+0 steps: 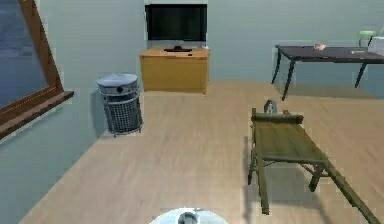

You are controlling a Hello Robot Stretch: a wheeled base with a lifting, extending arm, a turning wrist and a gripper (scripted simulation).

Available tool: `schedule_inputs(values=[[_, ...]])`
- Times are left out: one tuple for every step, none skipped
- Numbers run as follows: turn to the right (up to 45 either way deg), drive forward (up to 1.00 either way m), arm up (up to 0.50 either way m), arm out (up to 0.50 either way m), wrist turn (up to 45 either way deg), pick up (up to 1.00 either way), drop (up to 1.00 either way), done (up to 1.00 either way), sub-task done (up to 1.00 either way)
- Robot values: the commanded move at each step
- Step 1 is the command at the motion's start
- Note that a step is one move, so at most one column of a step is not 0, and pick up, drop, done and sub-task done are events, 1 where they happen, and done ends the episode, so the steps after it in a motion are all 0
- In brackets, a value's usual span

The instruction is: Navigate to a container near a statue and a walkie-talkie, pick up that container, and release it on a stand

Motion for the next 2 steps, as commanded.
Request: schedule_inputs(values=[[0.0, 0.25, 0.0, 0.0, 0.0, 0.0, 0.0, 0.0, 0.0], [-3.0, 0.0, 0.0, 0.0, 0.0, 0.0, 0.0, 0.0, 0.0]])
